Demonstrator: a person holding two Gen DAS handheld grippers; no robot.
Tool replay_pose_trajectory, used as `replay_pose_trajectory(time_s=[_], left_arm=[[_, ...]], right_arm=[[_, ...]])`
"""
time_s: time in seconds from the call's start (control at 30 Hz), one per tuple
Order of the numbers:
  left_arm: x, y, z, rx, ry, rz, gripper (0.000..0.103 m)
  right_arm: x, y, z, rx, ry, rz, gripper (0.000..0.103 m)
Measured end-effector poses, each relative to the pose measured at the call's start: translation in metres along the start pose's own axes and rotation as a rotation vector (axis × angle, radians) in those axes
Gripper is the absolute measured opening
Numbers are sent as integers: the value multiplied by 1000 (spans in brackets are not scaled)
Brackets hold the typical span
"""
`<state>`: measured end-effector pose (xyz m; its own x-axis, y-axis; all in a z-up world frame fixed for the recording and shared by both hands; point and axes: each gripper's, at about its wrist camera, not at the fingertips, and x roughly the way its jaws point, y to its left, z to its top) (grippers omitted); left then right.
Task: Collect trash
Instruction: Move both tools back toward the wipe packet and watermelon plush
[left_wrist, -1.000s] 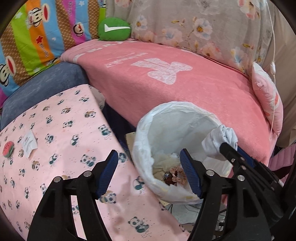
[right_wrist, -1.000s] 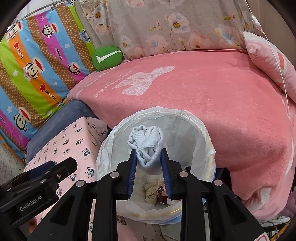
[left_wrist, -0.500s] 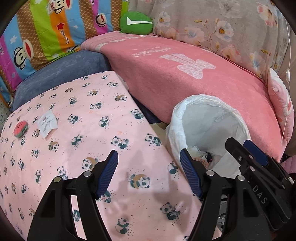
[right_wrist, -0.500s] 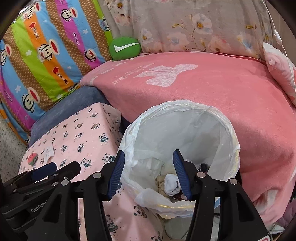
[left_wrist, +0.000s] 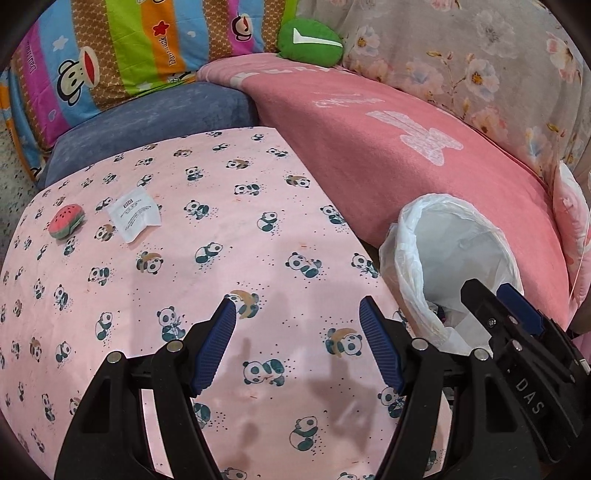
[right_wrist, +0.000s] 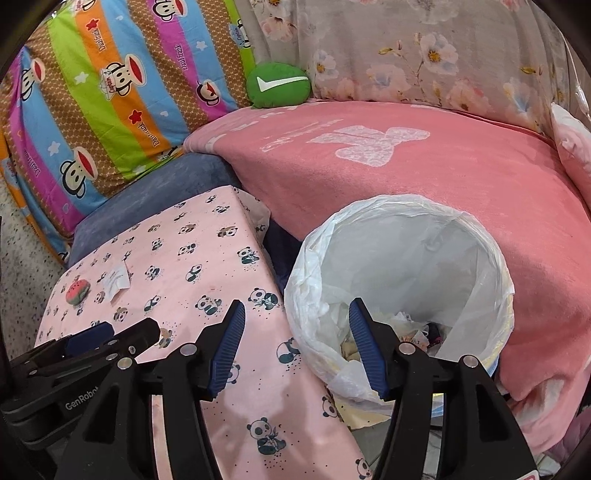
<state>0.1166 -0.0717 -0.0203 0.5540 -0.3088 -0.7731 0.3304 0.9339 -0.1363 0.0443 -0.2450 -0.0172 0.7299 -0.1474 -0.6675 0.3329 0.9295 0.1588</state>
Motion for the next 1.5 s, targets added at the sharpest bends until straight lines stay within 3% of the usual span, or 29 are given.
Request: replay_pose_trajectory(time_s=[0.77, 0.87, 1.5], left_arm=[[-5, 86, -7, -151, 4, 61, 66], [-4, 99, -8, -173, 6, 71, 66], [1, 187, -21, -301, 15, 149, 68]], right_arm=[[17, 78, -11, -123, 43, 50, 59], [18, 90, -14, -145, 45, 60, 64], [47, 176, -34, -282, 103, 122, 64]])
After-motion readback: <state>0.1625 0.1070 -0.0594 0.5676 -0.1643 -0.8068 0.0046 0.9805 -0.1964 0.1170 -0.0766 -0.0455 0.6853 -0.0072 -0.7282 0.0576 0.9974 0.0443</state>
